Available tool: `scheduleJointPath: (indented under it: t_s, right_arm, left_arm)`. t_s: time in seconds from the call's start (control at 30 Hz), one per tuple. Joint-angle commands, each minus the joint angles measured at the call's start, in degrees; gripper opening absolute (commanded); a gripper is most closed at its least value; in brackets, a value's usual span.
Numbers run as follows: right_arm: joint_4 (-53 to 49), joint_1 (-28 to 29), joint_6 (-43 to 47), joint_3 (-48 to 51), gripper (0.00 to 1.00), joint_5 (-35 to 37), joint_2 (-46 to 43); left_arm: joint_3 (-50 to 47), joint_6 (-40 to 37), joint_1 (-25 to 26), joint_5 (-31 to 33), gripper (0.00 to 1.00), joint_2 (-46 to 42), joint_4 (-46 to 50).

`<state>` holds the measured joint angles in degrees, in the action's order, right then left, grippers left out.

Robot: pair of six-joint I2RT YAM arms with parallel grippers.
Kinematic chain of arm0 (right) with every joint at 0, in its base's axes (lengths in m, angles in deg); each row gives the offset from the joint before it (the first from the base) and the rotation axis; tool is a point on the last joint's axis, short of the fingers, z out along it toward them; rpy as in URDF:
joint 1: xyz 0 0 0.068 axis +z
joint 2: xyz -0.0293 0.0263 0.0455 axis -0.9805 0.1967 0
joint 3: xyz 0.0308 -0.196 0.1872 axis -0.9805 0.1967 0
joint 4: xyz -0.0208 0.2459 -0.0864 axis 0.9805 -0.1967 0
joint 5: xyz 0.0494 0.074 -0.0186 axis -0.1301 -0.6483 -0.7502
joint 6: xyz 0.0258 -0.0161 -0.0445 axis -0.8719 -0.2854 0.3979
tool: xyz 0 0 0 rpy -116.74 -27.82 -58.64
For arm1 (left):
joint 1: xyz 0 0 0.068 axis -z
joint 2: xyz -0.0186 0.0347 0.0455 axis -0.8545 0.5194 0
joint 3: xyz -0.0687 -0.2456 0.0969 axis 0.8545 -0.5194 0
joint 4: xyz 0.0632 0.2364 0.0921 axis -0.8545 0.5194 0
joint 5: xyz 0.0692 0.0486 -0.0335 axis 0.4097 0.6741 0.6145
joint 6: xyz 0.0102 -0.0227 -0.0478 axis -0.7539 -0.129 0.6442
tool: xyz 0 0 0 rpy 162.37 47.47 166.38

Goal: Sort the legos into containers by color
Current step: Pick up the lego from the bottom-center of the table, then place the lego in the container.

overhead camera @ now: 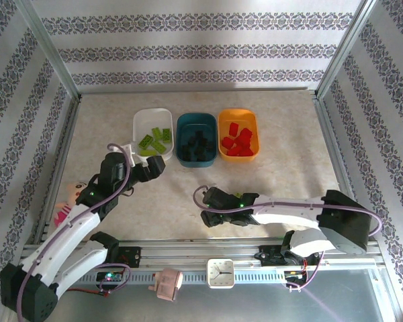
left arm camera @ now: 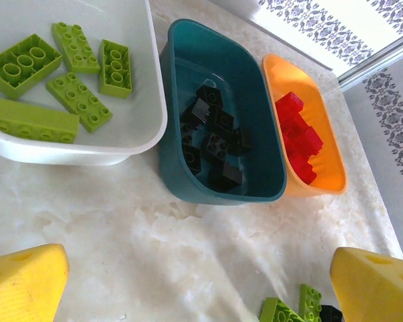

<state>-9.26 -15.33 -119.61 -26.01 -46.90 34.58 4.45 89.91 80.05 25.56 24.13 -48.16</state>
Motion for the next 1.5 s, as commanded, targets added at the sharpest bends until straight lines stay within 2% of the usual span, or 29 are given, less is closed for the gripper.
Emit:
scheduleJointPath:
  t_s: [0.0, 0.17, 0.3, 0.4, 0.63, 0.97, 1.23, 1.33, 1.47]
  right_arm:
    - [0.8, 1.1, 0.7, -2.5, 0.58, 2.5, 3.2]
    - [0.9, 1.4, 0.8, -3.7, 0.51, 2.5, 7.1]
    - [2.0, 1.4, 1.3, -4.3, 0.35, 1.7, 7.9]
    - [3.0, 1.4, 3.6, -5.6, 0.28, 0.6, 6.3]
    - [6.7, -4.4, 9.6, -17.8, 0.23, -7.2, 7.6]
    - [8.8, -13.3, 12.3, -45.9, 0.22, -11.4, 29.9]
    - [5.5, -16.5, 10.5, -66.5, 0.25, -13.5, 46.9]
    - [3.3, -16.9, 9.9, -72.5, 0.29, -13.1, 51.5]
    - [2.0, -17.7, 8.0, -77.5, 0.47, -14.5, 55.1]
  left_arm:
    - [-2.5, 2.0, 0.3, 0.9, 1.00, -3.1, 2.1]
    - [-5.0, 3.2, 0.4, 1.5, 1.00, -6.3, 2.2]
    - [-6.0, 4.1, 0.3, 1.7, 1.00, -7.6, 1.9]
    - [-6.4, 4.5, 0.4, 1.3, 1.00, -8.0, 2.0]
    - [-8.3, 6.0, 0.3, -1.1, 1.00, -8.3, -0.1]
    - [-11.8, 9.0, 0.3, -1.4, 1.00, -14.7, 1.2]
    - [-13.6, 10.3, 0.3, -1.3, 1.00, -19.1, 3.7]
    - [-13.9, 10.4, 0.3, -1.5, 1.00, -19.2, 4.2]
    - [-14.0, 9.8, 0.2, -1.7, 1.00, -19.3, 4.3]
